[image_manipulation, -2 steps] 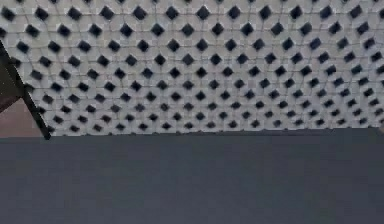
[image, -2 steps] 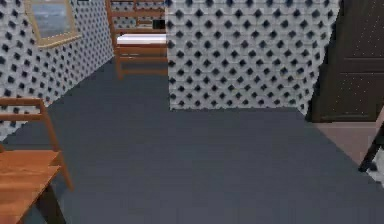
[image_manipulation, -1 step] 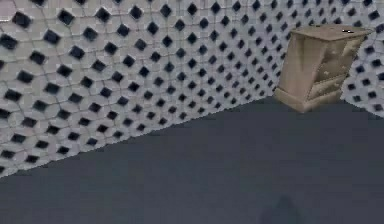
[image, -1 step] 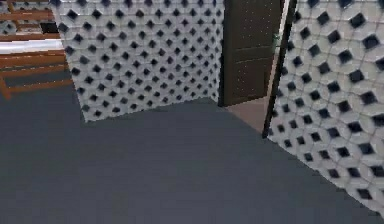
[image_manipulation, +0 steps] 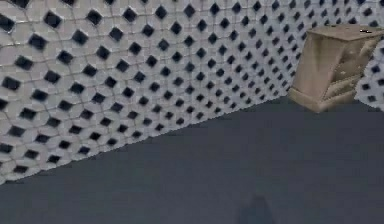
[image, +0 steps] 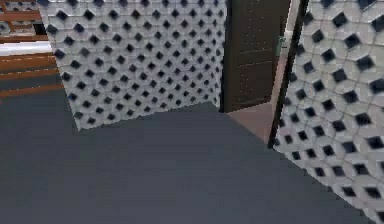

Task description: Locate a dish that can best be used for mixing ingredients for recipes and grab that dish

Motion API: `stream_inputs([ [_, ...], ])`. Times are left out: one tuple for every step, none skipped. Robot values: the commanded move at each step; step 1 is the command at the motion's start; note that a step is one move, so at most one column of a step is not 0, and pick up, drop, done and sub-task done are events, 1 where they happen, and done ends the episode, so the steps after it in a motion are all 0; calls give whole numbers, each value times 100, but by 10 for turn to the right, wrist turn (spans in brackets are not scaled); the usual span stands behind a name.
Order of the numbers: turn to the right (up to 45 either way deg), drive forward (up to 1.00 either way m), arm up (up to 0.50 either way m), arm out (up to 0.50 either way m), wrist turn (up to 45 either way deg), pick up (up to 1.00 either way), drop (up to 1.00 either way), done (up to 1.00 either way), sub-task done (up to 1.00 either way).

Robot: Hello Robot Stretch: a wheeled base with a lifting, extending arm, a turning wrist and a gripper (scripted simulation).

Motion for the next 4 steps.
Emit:
stream_inputs([
  [-450, 0, 0, 0, 0, 0, 0, 0, 0],
  [-330, 0, 0, 0, 0, 0, 0, 0, 0],
  [-30, 0, 0, 0, 0, 0, 0, 0, 0],
  [0, 20, 0, 0, 0, 0, 0, 0, 0],
])
